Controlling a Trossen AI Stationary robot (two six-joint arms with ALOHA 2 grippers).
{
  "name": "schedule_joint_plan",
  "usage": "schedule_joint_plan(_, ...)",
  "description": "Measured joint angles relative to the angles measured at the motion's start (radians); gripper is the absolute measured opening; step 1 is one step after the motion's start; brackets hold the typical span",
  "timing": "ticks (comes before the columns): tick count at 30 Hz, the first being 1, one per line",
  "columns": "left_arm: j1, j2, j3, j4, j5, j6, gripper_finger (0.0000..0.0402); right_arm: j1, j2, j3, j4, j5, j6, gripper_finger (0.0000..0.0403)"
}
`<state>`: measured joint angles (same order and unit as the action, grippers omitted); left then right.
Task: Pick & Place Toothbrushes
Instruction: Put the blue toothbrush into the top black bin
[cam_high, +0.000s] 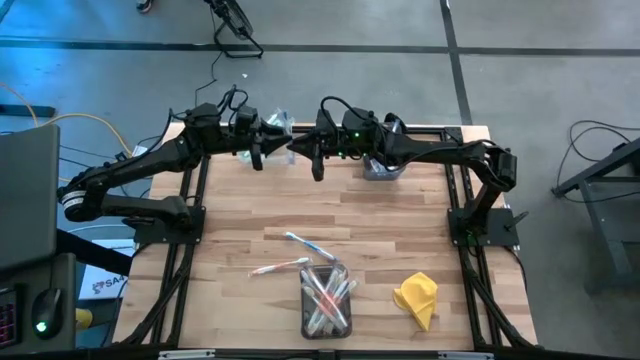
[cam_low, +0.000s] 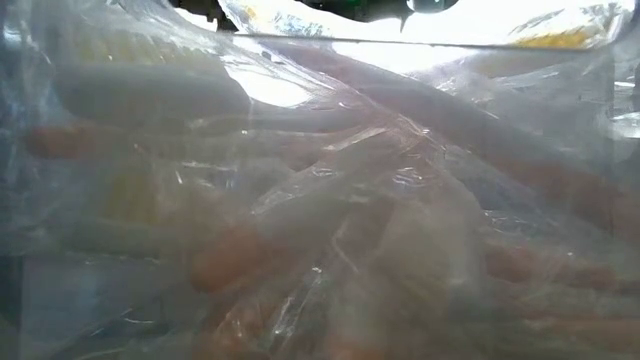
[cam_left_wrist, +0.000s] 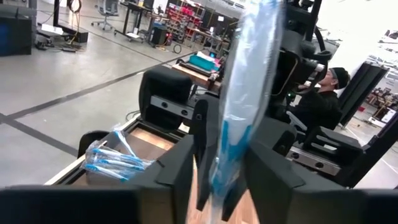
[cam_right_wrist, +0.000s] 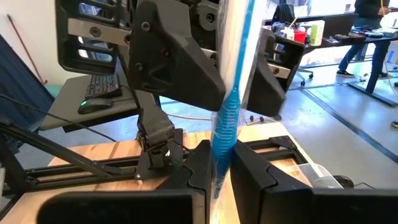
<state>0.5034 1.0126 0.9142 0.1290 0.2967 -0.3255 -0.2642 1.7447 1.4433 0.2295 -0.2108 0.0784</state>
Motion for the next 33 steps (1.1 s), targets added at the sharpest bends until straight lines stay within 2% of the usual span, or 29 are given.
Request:
schedule_joint_plan(4, 0.0, 0.0, 0.0, -0.001, -0.005, 0.003, 0.0163, 0.001, -0.001, 0.0, 0.001, -0.005, 0.0, 0.003)
schedule_joint_plan(8, 0.0, 0.001, 0.0, -0.001, -0.006, 0.004, 0.0178, 0.0, -0.002, 0.0, 0.001, -0.005, 0.001, 0.003)
schedule_joint_plan(33, 0.0, 0.001, 0.0, -0.045, -0.003, 0.006, 0.0179, 0.0, -0.011, 0.002, -0.041, 0.0, 0.033, 0.003)
